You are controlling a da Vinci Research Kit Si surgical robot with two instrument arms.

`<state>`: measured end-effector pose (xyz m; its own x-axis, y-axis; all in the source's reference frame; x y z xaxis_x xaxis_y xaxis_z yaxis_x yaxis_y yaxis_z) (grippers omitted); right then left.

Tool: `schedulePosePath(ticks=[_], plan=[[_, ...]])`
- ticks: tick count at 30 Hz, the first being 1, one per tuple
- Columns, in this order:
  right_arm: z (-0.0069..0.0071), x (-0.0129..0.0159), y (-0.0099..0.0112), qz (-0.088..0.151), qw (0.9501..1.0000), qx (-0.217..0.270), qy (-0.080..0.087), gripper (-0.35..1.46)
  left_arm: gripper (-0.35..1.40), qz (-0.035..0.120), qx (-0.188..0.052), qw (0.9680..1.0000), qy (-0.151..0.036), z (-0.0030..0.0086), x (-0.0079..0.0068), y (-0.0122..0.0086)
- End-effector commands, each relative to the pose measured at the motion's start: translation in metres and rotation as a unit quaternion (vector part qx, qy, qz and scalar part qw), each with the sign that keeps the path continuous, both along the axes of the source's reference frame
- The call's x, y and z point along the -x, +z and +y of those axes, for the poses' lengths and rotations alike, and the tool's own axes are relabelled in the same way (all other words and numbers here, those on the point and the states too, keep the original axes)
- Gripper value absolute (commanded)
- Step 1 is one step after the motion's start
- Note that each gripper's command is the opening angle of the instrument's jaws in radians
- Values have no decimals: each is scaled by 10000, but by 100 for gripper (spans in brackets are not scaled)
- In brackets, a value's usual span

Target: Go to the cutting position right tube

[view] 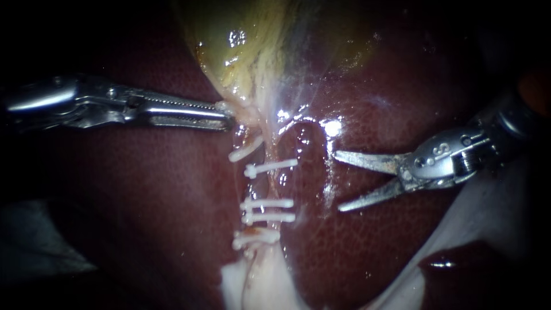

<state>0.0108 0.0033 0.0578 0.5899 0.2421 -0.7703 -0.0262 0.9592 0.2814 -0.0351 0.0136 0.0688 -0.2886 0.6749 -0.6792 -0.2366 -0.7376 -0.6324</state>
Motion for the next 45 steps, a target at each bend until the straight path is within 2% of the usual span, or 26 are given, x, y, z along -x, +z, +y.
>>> schedulePosePath(ticks=[1,5,10,12,16,21,27,34,40,45], plan=[[0,0,0,0,10000,1,0,142,-35,-8,-9,10000,7,2,-2,-2],[0,0,0,25,10000,-23,-26,143,-35,-38,-63,10000,28,14,-16,-19],[1,-2,1,136,9997,-129,-138,140,-35,-144,-40,9997,-184,29,-39,-51],[2,-5,2,186,9995,-177,-189,140,-35,-145,-27,9997,-202,32,-44,-60],[3,-11,7,270,9989,-282,-259,137,-35,-140,-27,9997,-209,29,-44,-64],[-2,-27,23,342,9972,-627,-216,137,-35,-138,-26,9997,-210,29,-43,-64],[-15,-54,61,405,9920,-1184,-152,137,-35,-138,-23,9997,-210,28,-44,-64],[-24,-69,102,360,9853,-1660,-162,138,-35,-137,-22,9997,-210,27,-44,-64],[-22,-77,124,346,9809,-1907,-187,137,-35,-136,-21,9997,-211,27,-44,-64],[-20,-88,133,399,9763,-2110,-257,133,-35,-135,-20,9997,-212,26,-44,-64]])
